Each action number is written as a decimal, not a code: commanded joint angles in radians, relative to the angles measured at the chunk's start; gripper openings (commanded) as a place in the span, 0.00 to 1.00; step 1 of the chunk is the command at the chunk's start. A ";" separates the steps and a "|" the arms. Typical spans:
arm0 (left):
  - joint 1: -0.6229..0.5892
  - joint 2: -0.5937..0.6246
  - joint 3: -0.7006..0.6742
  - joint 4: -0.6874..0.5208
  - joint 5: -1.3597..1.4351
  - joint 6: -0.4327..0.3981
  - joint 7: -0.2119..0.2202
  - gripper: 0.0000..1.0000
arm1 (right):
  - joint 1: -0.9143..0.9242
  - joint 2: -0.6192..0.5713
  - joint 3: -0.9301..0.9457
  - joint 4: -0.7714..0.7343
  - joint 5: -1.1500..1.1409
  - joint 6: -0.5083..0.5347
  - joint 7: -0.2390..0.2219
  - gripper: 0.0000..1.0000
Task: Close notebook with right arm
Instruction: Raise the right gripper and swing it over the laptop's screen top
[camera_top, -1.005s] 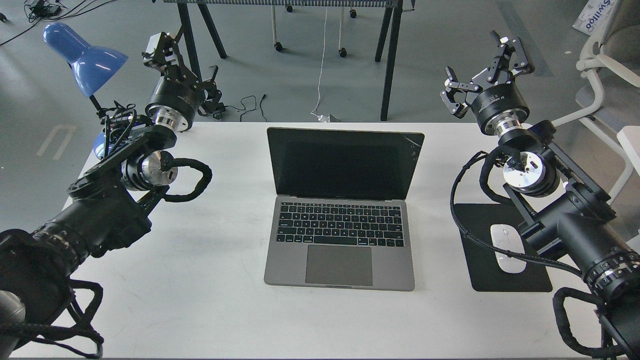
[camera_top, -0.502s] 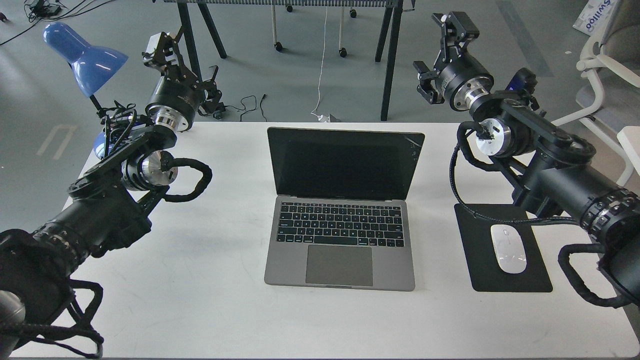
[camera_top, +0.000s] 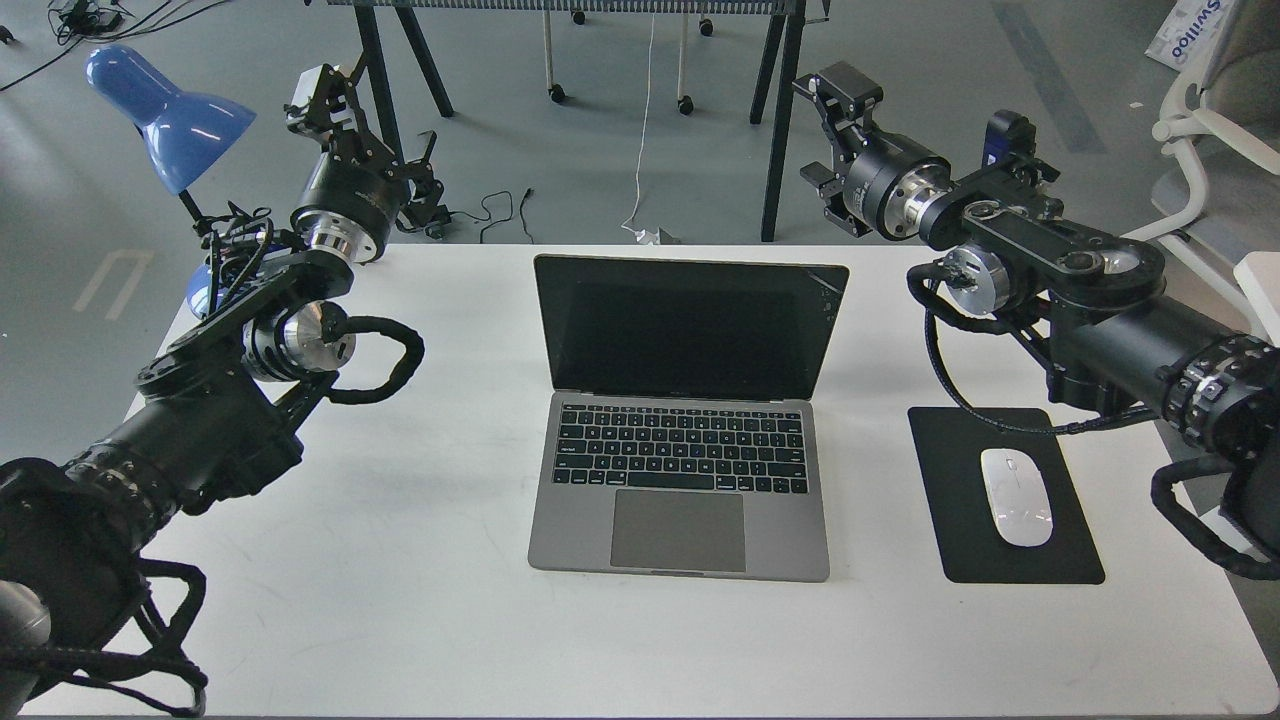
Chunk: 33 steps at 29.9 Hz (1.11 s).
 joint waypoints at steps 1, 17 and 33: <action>0.000 0.000 0.000 0.000 0.001 0.000 0.000 1.00 | -0.004 -0.001 -0.030 0.001 -0.004 0.038 0.000 1.00; 0.000 0.000 0.000 0.000 -0.001 0.000 0.000 1.00 | -0.009 -0.043 -0.066 0.031 -0.015 0.228 0.005 1.00; 0.000 0.000 0.000 0.000 -0.001 0.000 0.000 1.00 | 0.019 -0.107 -0.172 0.160 -0.254 0.294 0.008 1.00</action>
